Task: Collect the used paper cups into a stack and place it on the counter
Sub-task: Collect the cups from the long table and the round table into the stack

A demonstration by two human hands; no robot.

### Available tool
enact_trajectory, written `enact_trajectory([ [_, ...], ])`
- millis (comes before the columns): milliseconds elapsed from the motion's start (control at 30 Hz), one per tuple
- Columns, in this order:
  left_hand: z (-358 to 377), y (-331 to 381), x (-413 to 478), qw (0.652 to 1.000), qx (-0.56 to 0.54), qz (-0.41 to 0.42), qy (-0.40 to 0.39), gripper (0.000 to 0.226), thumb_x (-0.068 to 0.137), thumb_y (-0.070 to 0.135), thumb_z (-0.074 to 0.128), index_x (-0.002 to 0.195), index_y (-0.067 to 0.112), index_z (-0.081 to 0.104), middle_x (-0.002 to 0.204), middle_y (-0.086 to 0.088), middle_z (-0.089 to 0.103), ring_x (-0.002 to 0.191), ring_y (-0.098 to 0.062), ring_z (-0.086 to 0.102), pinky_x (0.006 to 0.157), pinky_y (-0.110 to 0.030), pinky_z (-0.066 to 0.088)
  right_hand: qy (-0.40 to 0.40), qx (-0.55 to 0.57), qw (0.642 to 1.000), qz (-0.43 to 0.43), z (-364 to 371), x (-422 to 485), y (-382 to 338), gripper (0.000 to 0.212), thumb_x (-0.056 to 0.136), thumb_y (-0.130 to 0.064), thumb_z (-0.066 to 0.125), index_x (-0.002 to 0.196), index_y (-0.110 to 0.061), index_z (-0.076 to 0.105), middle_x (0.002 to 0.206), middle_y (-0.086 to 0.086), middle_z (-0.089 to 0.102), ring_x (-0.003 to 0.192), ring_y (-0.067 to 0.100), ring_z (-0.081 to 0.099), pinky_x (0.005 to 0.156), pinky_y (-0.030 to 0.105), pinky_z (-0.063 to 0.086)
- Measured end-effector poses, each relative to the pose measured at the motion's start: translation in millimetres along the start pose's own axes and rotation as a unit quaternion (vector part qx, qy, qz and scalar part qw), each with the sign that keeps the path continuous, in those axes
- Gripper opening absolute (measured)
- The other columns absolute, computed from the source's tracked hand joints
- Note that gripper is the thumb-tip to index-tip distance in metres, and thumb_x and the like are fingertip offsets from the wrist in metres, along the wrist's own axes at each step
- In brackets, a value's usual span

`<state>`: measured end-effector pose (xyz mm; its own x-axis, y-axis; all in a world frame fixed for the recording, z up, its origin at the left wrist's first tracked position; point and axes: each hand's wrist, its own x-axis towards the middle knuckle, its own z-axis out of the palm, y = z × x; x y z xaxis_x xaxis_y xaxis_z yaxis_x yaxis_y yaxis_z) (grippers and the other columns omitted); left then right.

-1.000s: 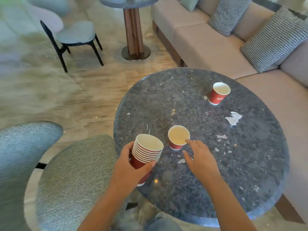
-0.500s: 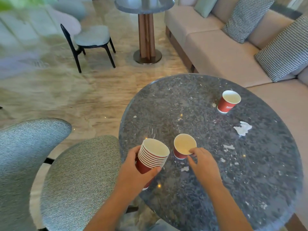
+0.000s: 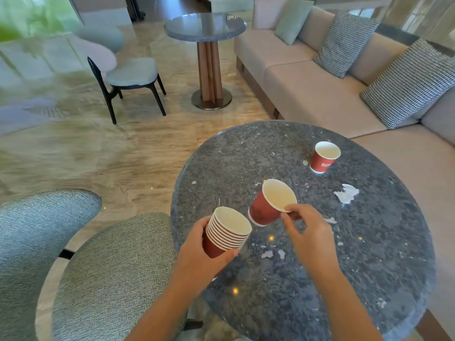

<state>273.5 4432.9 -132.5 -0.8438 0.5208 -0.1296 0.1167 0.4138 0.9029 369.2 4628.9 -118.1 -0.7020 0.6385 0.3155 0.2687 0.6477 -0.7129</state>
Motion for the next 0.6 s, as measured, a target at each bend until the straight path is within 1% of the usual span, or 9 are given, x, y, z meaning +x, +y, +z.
enact_trajectory([
  [33,0,0,-1,1.000,0.001,0.001,0.000,0.065,0.060,0.040,0.084,0.104,0.061,0.041,0.105,0.029,0.055,0.098,0.011,0.053,0.073,-0.013,0.044,0.009,0.007,1.000,-0.005,-3,0,-3,0.015,0.080,-0.009,0.066,0.095,-0.007,0.063,0.081,0.001,0.062,0.076,0.017,0.058,0.068,0.027,0.047],
  [100,-1,1,-2,1.000,0.003,0.004,-0.001,0.064,0.060,0.039,0.084,0.103,0.060,0.041,0.105,0.029,0.055,0.098,0.013,0.052,0.071,-0.012,0.043,0.027,0.023,0.999,-0.012,-10,-2,-9,0.014,0.081,-0.009,0.065,0.094,-0.009,0.063,0.082,-0.002,0.060,0.077,0.013,0.058,0.069,0.015,0.043],
  [133,-1,1,-3,1.000,0.005,0.006,-0.002,0.064,0.060,0.038,0.084,0.103,0.059,0.041,0.105,0.029,0.055,0.097,0.015,0.051,0.070,-0.011,0.043,0.035,0.031,0.999,-0.015,-13,-4,-12,0.014,0.080,-0.010,0.065,0.094,-0.010,0.063,0.082,-0.003,0.060,0.078,0.010,0.057,0.067,0.009,0.042],
  [200,-1,1,-5,1.000,0.013,0.009,-0.002,0.064,0.060,0.039,0.084,0.102,0.059,0.040,0.104,0.029,0.054,0.097,0.016,0.050,0.069,-0.010,0.042,0.044,0.049,0.998,-0.024,-18,-5,-17,0.013,0.080,-0.009,0.065,0.093,-0.011,0.062,0.083,-0.003,0.060,0.076,0.005,0.055,0.066,0.002,0.040],
  [267,-2,2,-6,1.000,0.024,0.012,-0.004,0.063,0.060,0.040,0.084,0.101,0.059,0.039,0.103,0.029,0.054,0.096,0.015,0.050,0.068,-0.009,0.041,0.042,0.062,0.997,-0.036,-22,-6,-21,0.013,0.080,-0.009,0.065,0.093,-0.011,0.063,0.082,-0.002,0.061,0.078,0.004,0.053,0.065,0.000,0.039],
  [400,-1,4,-10,0.999,0.043,0.021,-0.009,0.064,0.060,0.043,0.083,0.101,0.061,0.037,0.103,0.030,0.052,0.094,0.020,0.047,0.065,-0.008,0.040,0.015,0.062,0.996,-0.060,-25,-11,-26,0.013,0.079,-0.006,0.066,0.091,-0.009,0.063,0.079,-0.001,0.062,0.081,-0.003,0.052,0.071,0.001,0.037],
  [467,-1,4,-12,0.998,0.051,0.028,-0.011,0.064,0.061,0.043,0.082,0.101,0.062,0.036,0.103,0.030,0.052,0.094,0.020,0.047,0.064,-0.007,0.040,0.007,0.061,0.995,-0.077,-25,-14,-28,0.013,0.078,-0.005,0.066,0.090,-0.009,0.063,0.078,-0.003,0.061,0.081,-0.002,0.052,0.072,0.000,0.037],
  [533,0,4,-14,0.998,0.054,0.031,-0.013,0.064,0.061,0.044,0.082,0.101,0.062,0.036,0.102,0.030,0.053,0.094,0.021,0.047,0.063,-0.006,0.041,0.000,0.069,0.994,-0.083,-27,-18,-30,0.014,0.078,-0.008,0.066,0.090,-0.012,0.062,0.078,-0.007,0.061,0.081,-0.001,0.053,0.074,0.001,0.037],
  [600,0,3,-15,0.998,0.047,0.035,-0.016,0.064,0.060,0.043,0.082,0.101,0.063,0.037,0.101,0.029,0.055,0.094,0.021,0.048,0.063,-0.006,0.042,-0.010,0.085,0.993,-0.079,-30,-22,-32,0.015,0.079,-0.011,0.065,0.091,-0.017,0.061,0.080,-0.011,0.060,0.083,-0.004,0.054,0.075,0.001,0.037],
])
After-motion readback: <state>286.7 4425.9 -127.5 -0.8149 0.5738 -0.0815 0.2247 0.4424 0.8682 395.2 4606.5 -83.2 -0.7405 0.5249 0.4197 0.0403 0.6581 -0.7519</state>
